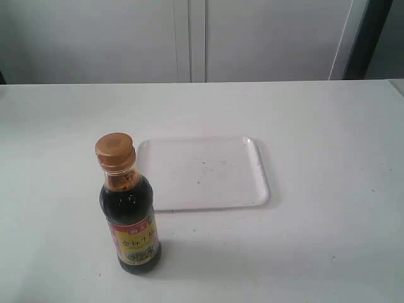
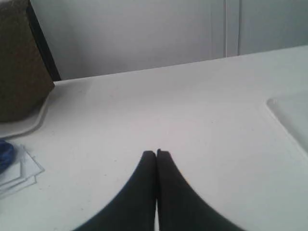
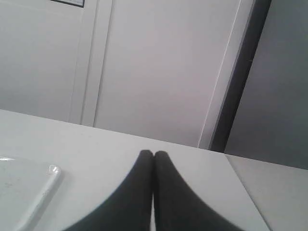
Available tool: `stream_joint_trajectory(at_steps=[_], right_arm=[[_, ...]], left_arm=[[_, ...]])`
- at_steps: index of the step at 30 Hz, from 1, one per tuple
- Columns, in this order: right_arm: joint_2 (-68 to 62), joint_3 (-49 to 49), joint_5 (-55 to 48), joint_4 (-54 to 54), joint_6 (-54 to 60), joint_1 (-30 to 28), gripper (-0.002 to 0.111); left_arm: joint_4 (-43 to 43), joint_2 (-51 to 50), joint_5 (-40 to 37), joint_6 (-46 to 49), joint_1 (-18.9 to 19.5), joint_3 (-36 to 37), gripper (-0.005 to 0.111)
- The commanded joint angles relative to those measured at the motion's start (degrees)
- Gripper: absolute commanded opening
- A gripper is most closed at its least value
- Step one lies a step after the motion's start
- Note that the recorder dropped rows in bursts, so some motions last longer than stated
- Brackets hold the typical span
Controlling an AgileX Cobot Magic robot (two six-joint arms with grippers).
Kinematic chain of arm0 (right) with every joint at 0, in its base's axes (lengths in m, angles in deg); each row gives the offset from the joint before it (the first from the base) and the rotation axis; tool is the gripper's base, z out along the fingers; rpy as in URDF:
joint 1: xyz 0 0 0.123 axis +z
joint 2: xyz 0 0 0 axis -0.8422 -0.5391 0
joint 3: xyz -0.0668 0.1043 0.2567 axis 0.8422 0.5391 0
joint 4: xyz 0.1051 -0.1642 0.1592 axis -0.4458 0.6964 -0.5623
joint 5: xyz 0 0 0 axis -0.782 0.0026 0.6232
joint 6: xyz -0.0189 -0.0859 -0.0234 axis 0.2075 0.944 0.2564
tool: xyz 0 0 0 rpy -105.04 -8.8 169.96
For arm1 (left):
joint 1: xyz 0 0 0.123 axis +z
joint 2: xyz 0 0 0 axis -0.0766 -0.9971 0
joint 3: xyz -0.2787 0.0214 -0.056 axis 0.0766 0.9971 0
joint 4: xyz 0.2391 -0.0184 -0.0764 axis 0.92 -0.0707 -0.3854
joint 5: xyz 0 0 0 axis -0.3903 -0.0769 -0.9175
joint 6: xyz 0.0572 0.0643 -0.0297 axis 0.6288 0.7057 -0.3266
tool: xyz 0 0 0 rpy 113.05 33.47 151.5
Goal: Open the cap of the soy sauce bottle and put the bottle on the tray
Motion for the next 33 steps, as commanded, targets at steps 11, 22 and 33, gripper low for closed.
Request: stream_joint_trajectory(at_steps=[11, 22, 33], right_arm=[[0.20, 0.23, 0.55, 0.41, 0.08, 0.12, 0.000], [0.20, 0.23, 0.55, 0.41, 0.08, 0.12, 0.000], [0.20, 0.23, 0.65, 0.41, 0.08, 0.12, 0.000]], left_arm=[[-1.75, 0.30, 10.17, -19.96, 0.12, 0.20, 0.000], [15.97, -2.18, 18.75, -31.43, 0.12, -5.62, 0.000], [38.00, -24.63, 25.95, -45.24, 0.12, -15.20, 0.000]])
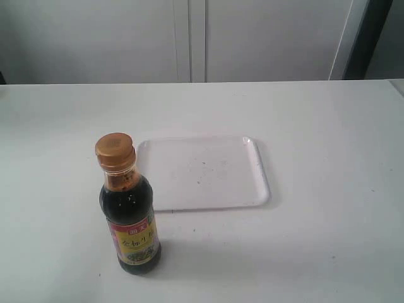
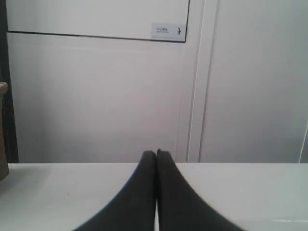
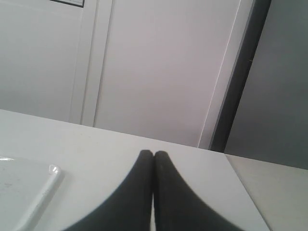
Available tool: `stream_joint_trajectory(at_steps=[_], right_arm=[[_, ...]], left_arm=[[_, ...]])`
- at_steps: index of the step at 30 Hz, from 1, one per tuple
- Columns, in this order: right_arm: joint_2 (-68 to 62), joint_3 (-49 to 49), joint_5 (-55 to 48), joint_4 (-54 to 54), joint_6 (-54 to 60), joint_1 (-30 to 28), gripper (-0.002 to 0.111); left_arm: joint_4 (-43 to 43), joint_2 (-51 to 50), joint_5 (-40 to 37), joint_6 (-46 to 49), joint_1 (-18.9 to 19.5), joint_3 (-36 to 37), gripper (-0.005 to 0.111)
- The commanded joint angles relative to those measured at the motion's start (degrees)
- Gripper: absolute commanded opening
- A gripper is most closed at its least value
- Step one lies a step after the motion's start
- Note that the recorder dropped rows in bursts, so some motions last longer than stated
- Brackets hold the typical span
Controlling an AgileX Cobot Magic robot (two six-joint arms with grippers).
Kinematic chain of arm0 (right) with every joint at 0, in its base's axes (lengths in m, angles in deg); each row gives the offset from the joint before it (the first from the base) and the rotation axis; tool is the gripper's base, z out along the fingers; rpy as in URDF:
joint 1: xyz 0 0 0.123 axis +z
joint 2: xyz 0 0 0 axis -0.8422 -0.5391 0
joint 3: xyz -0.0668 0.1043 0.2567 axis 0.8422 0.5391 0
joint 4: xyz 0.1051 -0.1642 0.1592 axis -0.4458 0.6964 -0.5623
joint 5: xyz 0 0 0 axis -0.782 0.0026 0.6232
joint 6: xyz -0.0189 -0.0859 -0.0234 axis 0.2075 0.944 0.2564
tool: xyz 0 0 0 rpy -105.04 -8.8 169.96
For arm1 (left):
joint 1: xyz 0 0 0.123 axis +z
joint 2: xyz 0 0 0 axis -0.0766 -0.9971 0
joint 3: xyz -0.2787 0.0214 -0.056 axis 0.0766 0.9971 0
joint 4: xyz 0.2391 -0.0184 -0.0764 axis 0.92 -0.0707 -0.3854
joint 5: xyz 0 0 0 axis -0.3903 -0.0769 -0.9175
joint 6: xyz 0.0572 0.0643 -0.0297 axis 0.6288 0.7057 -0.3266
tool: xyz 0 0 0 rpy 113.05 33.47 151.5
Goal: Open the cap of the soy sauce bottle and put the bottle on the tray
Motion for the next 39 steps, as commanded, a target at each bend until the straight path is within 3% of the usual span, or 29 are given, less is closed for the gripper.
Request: stream_joint_trajectory(at_steps=[1, 12, 20, 39], right_arm=[[0.20, 0.23, 0.65, 0.41, 0.08, 0.12, 0.000], [0.20, 0.23, 0.55, 0.41, 0.08, 0.12, 0.000], [0.20, 0.23, 0.55, 0.41, 0.08, 0.12, 0.000], [0.20, 0.23, 0.66, 0.41, 0.08, 0.12, 0.000]], left_arm=[[9.37, -8.55, 3.34, -5.11, 0.12, -4.29, 0.000], [18.75, -23.71, 19.20, -10.69, 0.12, -9.81, 0.000], [21.96, -29.65, 26.68, -12.51, -0.54, -11.93, 0.000], [25.01, -32.85, 25.24, -13.01, -20.79, -15.61, 0.000]])
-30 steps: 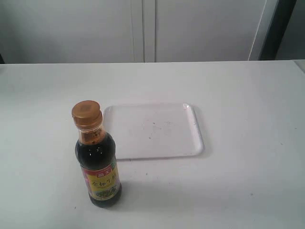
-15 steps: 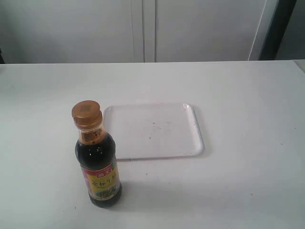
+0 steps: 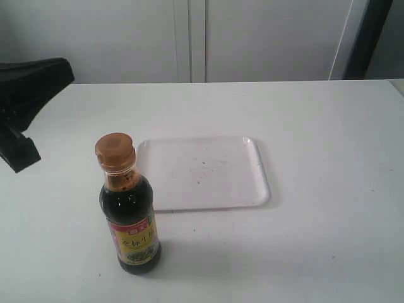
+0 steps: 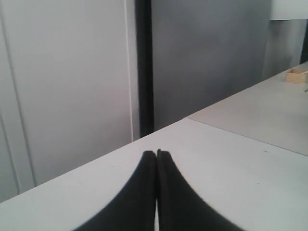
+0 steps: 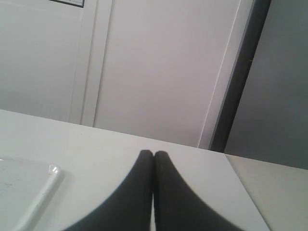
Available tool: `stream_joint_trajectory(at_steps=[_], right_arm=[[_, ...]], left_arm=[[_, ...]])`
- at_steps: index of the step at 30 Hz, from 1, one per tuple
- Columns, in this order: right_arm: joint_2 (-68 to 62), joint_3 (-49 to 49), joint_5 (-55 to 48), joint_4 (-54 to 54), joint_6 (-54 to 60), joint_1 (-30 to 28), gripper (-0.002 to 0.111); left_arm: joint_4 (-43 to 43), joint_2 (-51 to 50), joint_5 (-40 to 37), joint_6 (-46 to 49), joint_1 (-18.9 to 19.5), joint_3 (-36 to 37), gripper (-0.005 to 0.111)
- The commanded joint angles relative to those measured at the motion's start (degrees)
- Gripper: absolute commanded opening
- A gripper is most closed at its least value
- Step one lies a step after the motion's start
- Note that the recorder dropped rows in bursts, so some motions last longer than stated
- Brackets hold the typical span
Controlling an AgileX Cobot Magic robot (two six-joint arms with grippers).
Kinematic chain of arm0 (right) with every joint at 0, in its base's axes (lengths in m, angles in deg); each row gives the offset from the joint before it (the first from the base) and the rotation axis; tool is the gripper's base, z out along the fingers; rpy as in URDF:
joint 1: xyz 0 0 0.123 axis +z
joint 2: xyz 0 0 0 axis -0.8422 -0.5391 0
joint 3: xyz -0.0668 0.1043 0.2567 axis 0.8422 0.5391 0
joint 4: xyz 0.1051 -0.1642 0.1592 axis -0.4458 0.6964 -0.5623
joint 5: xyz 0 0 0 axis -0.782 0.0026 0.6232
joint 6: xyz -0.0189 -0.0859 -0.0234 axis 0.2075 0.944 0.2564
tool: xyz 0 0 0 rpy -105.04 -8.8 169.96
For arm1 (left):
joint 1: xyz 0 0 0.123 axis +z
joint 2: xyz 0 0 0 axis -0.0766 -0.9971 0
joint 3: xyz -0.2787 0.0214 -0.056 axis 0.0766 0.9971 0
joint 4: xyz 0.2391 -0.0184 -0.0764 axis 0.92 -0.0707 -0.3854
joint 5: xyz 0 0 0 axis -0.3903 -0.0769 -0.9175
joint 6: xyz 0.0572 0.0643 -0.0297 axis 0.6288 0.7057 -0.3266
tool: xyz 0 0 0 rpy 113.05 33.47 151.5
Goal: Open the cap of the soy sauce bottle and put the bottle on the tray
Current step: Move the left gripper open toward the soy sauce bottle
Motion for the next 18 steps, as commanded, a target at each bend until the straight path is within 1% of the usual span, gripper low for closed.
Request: stream_joint_trajectory(at_steps=[1, 6, 8, 10, 12, 14, 16, 17, 18], right_arm=[[0.20, 0.23, 0.66, 0.41, 0.08, 0.12, 0.000], [0.20, 0.23, 0.66, 0.41, 0.08, 0.12, 0.000], [0.20, 0.23, 0.66, 0.41, 0.08, 0.12, 0.000], [0.20, 0.23, 0.66, 0.41, 0.08, 0.12, 0.000], [0.20, 0.23, 0.66, 0.41, 0.08, 0.12, 0.000], [0.20, 0.23, 0.66, 0.41, 0.08, 0.12, 0.000], [0.20, 0.23, 0.66, 0.41, 0.08, 0.12, 0.000], [0.20, 0.23, 0.66, 0.41, 0.08, 0.12, 0.000], [0.20, 0.23, 0.66, 0.41, 0.08, 0.12, 0.000]], left_arm=[[0.86, 0.00, -0.04, -0.40, -4.14, -0.34, 0.000], [0.47, -2.31, 0.66, -0.40, -8.09, -0.34, 0.001], [0.47, -3.69, 2.71, 0.36, -9.43, -0.34, 0.011], [0.35, -4.68, 4.68, 2.16, -10.06, -0.49, 0.028], [0.35, -5.32, 4.15, 2.93, -10.16, -1.29, 0.049], [-1.12, -5.86, 2.89, 2.65, -10.16, -2.06, 0.074], [-1.28, -6.49, 3.03, 2.06, -10.16, -2.42, 0.093], [-1.28, -6.93, 3.16, 2.01, -10.16, -2.34, 0.102], [-1.04, -7.46, 3.30, 2.01, -10.16, -2.34, 0.105]])
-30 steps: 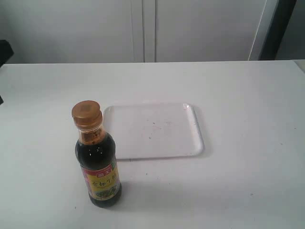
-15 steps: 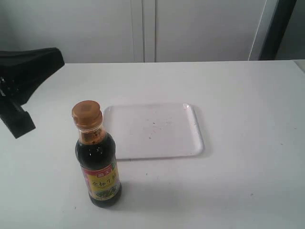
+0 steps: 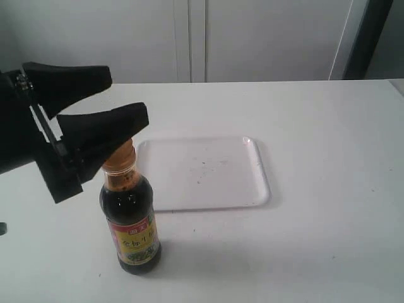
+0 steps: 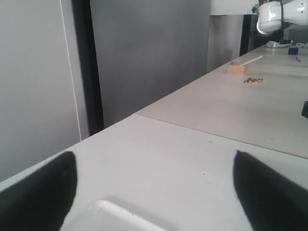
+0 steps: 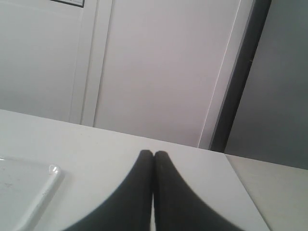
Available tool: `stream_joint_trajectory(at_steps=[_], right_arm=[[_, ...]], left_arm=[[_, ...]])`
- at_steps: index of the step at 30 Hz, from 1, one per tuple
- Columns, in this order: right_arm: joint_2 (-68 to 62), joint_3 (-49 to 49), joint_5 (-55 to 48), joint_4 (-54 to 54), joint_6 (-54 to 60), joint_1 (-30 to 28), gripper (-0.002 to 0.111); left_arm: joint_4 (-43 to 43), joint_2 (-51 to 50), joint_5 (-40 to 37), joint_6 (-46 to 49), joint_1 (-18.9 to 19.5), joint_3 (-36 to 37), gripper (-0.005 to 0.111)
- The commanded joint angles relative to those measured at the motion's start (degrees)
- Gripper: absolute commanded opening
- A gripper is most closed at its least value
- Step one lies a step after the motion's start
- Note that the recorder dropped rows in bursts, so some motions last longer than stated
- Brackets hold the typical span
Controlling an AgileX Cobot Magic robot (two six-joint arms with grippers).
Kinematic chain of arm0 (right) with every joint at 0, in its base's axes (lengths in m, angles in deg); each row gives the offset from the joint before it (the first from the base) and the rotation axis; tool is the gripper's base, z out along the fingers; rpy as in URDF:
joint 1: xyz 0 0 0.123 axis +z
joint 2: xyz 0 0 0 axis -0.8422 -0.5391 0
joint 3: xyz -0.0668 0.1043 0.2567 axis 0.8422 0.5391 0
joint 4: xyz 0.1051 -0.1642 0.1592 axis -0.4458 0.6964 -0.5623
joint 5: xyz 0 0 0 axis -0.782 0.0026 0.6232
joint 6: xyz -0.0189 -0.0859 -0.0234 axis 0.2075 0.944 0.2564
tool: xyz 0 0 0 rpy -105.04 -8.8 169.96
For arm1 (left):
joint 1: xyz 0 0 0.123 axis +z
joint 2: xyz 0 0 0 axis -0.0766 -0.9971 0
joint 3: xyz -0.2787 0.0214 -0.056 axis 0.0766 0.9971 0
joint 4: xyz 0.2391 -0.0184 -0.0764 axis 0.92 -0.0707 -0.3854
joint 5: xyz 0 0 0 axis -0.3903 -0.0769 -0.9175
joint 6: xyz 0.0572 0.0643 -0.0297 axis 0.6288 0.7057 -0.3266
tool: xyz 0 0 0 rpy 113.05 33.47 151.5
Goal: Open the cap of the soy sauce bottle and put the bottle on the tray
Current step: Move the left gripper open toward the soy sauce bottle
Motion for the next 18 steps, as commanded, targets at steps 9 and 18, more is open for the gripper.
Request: stream_joint_trajectory(at_steps=[9, 18], right_arm=[[0.20, 0.23, 0.66, 0.41, 0.08, 0.12, 0.000], [0.20, 0.23, 0.66, 0.41, 0.08, 0.12, 0.000]], left_arm=[[0.81, -5.88, 1.62, -0.56, -0.39, -0.49, 0.105], [0.71, -6.52, 2.89, 0.46, -0.39, 1.77, 0.105]])
